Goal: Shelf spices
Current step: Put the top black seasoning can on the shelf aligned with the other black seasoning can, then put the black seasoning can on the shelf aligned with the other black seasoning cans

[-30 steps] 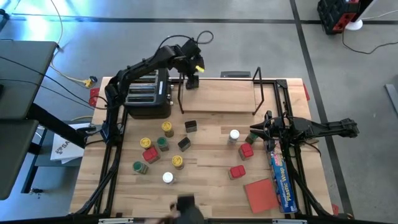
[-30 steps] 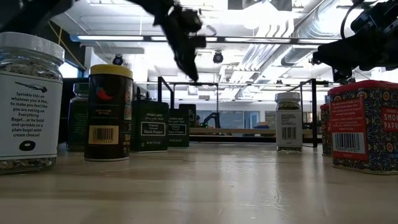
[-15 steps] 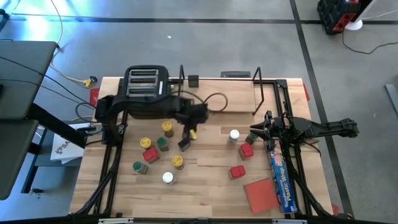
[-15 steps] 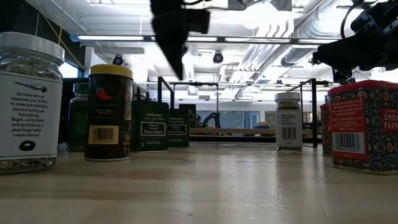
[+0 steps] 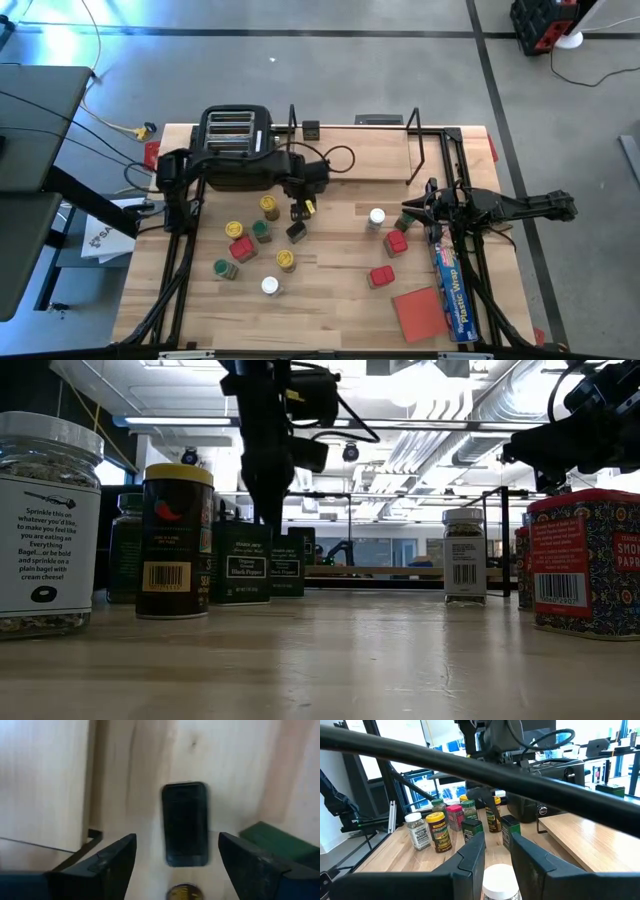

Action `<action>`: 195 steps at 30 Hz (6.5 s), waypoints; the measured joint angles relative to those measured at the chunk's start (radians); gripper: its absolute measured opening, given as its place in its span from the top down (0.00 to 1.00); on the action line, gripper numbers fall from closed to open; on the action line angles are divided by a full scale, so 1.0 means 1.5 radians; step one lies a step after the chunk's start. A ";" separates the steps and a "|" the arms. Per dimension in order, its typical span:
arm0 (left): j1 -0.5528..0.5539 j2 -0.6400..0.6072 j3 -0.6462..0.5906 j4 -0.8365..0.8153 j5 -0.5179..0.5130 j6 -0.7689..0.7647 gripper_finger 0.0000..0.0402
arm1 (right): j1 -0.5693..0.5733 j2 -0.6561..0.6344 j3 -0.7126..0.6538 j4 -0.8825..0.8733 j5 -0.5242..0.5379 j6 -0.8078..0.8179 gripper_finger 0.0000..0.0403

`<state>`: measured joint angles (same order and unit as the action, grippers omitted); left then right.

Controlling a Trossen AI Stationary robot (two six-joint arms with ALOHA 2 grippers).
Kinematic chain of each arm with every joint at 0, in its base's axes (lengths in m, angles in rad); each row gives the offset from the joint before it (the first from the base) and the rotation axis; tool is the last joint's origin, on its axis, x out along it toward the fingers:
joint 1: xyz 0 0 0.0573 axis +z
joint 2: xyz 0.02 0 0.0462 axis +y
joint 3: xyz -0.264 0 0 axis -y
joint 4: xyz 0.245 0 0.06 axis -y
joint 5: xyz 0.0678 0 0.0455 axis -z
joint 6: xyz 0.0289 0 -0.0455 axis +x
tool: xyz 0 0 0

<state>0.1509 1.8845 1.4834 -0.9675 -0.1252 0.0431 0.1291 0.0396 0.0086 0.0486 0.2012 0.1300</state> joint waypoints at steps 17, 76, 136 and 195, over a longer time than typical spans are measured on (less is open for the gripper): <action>-0.007 0.025 0.000 0.031 -0.005 -0.003 0.60 | 0.000 0.000 0.000 0.000 0.001 0.000 0.79; 0.205 0.081 0.216 -0.011 -0.081 0.323 0.59 | 0.000 0.000 0.000 0.000 0.001 0.000 0.79; 0.210 0.141 0.216 0.001 -0.113 0.353 1.00 | 0.000 0.000 0.000 0.000 0.001 0.000 0.79; -0.052 -0.032 0.216 -0.154 -0.090 -0.125 1.00 | 0.000 0.000 0.000 0.000 0.001 0.000 0.79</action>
<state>0.0723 1.8362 1.8080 -1.1991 -0.2606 -0.1442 0.1293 0.0399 0.0086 0.0483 0.2020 0.1299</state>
